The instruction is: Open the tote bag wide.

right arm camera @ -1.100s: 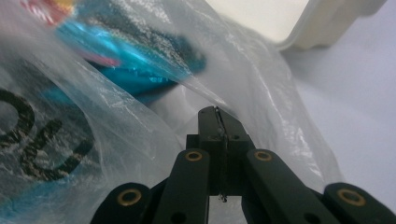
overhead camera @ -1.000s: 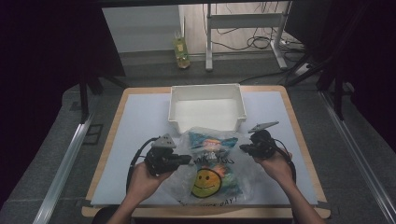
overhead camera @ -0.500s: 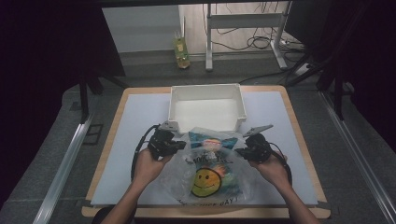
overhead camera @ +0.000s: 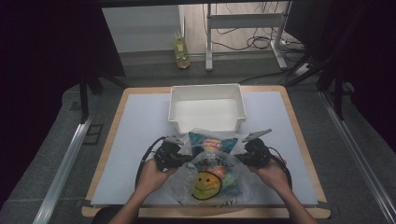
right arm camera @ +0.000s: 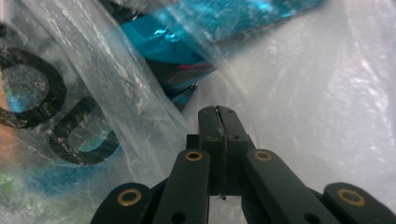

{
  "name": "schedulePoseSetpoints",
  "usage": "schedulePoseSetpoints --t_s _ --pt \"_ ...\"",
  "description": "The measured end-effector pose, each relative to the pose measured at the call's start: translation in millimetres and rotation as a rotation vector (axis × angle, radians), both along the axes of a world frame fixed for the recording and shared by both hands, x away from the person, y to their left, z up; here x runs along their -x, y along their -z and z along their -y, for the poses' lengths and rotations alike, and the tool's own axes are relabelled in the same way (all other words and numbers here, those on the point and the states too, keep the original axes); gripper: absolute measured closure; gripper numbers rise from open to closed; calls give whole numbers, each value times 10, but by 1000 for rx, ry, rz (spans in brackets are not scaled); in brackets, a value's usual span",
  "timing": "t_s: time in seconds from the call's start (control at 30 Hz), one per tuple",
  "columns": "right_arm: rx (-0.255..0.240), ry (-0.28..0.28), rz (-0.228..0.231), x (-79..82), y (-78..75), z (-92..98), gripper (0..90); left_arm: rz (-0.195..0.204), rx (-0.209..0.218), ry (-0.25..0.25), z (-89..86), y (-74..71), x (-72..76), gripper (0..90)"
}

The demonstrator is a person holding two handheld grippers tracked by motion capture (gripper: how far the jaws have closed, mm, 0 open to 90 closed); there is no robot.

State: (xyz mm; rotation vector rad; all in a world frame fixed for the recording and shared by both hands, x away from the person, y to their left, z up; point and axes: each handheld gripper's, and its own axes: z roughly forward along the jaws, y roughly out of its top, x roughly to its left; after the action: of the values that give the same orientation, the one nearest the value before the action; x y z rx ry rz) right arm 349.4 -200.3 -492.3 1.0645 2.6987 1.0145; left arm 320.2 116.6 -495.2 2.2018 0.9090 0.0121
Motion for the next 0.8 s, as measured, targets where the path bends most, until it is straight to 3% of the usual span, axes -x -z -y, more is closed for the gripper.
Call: schedulePoseSetpoints --t_s 0.5,0.8 --pt "56 -37 29 240 45 12 892 8 -80 46 -3 137 295 892" --pt "107 -29 42 403 143 174 893 22 -150 52 -21 262 482 893"
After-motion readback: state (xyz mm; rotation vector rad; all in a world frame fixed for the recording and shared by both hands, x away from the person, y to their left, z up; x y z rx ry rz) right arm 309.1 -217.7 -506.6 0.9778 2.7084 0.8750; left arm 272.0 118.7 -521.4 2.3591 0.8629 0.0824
